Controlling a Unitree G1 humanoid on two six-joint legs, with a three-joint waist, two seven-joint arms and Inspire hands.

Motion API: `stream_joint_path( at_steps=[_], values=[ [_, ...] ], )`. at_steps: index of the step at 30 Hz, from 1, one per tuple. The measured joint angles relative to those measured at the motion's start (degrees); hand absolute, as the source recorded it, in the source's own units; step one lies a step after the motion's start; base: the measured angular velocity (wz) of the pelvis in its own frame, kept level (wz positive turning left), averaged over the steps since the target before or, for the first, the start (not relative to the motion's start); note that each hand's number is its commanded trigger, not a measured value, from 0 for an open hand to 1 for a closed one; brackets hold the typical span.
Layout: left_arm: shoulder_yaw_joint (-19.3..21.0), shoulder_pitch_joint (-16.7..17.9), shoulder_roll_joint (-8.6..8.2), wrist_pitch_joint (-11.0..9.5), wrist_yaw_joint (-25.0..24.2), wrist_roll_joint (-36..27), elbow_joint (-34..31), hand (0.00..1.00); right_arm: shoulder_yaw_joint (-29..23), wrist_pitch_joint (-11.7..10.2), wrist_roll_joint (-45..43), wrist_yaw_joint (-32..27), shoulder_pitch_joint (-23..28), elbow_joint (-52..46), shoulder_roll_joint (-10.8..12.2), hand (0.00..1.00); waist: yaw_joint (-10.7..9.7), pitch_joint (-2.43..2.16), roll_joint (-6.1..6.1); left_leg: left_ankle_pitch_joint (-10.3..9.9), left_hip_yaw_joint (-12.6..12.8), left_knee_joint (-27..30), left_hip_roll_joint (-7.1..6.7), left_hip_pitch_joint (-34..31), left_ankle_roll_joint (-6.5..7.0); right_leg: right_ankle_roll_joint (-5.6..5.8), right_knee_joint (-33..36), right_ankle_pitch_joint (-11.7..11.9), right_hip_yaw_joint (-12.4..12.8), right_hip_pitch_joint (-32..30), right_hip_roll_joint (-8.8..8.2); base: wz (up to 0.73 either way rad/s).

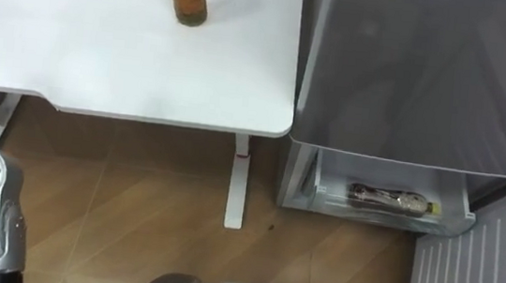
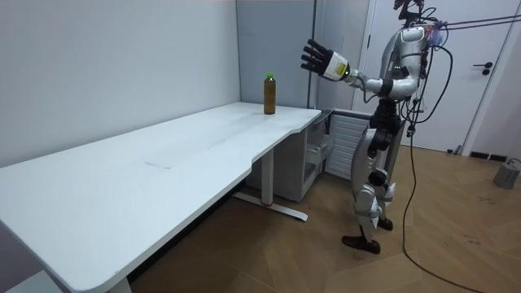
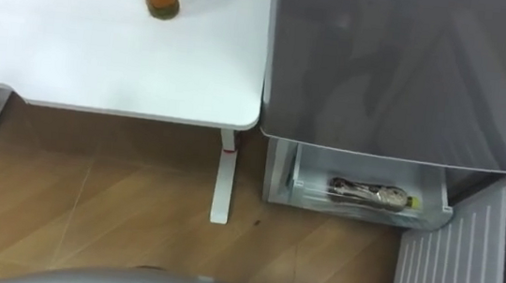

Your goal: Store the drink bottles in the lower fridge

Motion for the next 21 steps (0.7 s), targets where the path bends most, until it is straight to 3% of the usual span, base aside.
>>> stream_joint_path(
  at_steps=[5,12,15,21],
  values=[
    [-1.38,-0.15,0.01,0.32,-5.45,-0.51,-1.35,0.0,-1.18,0.22,-0.71,1.69,-0.59,0.79,-0.43,0.0,-0.85,-0.04,-0.01,0.0,-0.08,-0.09,0.01,0.12,0.0,-0.02,0.11,0.02,-0.04,0.05,0.0,0.0],
    [-2.38,-1.65,0.01,3.68,-13.28,-0.52,-1.35,0.0,-2.78,1.55,-1.67,2.84,-1.2,0.48,-0.6,0.0,-2.07,0.13,0.12,0.0,0.01,-0.07,0.13,-0.17,0.0,-0.04,0.75,0.03,0.06,-0.71,0.03,-0.03],
    [-3.67,-2.04,0.01,4.19,-16.57,-0.54,-0.42,0.0,-2.76,2.13,-2.03,2.94,-1.3,0.03,-0.59,0.0,-1.93,0.13,-0.05,0.0,0.1,-0.07,0.16,-0.1,0.0,-0.04,0.87,0.03,0.13,-0.72,0.03,0.0],
    [-4.6,-2.04,0.01,8.49,-23.32,-1.44,1.61,0.0,-2.75,2.68,-2.05,2.94,-1.32,-0.26,-0.62,0.0,-1.99,0.1,0.04,-0.01,0.1,0.06,0.19,-0.35,0.01,-0.05,0.94,0.04,0.03,-0.9,0.03,0.0]
  ],
)
